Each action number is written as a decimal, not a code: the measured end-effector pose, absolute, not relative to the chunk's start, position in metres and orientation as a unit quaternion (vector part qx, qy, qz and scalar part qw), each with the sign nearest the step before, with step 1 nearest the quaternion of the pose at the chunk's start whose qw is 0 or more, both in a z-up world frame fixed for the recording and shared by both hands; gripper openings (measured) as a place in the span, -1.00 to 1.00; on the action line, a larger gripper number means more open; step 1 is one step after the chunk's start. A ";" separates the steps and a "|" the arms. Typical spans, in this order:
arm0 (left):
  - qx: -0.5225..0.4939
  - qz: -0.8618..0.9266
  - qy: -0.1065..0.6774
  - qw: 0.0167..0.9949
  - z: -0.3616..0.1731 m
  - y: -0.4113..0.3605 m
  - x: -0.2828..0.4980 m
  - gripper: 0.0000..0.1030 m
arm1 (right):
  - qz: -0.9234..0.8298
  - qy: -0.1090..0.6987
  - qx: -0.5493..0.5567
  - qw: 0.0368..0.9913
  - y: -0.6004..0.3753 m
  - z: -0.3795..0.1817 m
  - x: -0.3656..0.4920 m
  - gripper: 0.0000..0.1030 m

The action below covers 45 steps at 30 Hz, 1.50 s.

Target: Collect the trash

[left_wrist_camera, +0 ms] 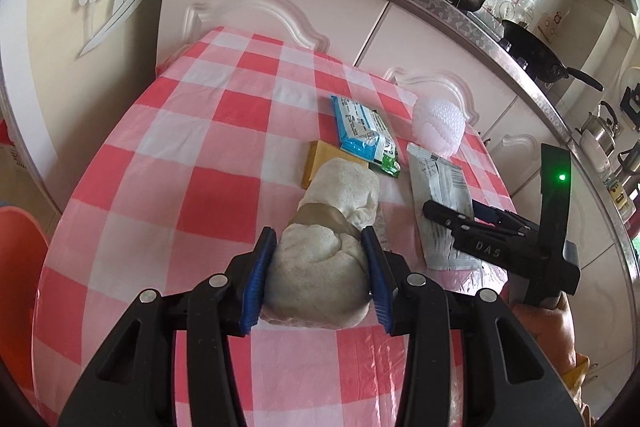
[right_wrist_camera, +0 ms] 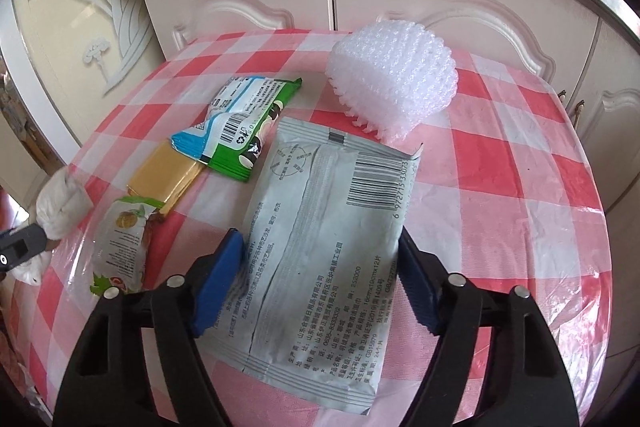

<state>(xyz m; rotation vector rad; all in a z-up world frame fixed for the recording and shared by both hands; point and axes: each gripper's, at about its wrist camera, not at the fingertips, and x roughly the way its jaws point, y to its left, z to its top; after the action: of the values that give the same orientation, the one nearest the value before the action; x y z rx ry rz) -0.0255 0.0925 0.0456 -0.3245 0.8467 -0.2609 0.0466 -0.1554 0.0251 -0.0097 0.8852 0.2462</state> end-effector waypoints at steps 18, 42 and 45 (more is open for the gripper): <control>-0.170 -0.148 0.417 0.881 0.041 0.098 -0.055 -0.12 | 0.132 0.423 0.035 0.896 -0.158 0.031 0.032 0.63; -0.088 -0.171 0.422 0.886 0.013 0.074 -0.061 -0.13 | 0.145 0.421 -0.061 0.893 -0.120 0.028 -0.012 0.20; -0.100 -0.172 0.418 0.886 0.012 0.078 -0.062 -0.18 | 0.139 0.418 -0.063 0.895 -0.124 0.030 -0.019 0.09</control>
<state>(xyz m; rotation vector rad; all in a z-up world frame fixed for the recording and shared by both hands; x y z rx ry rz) -0.0625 0.0778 0.0123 -0.2079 0.8701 -0.3577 -0.0193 -0.1237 0.0303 -0.1307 0.8668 0.2887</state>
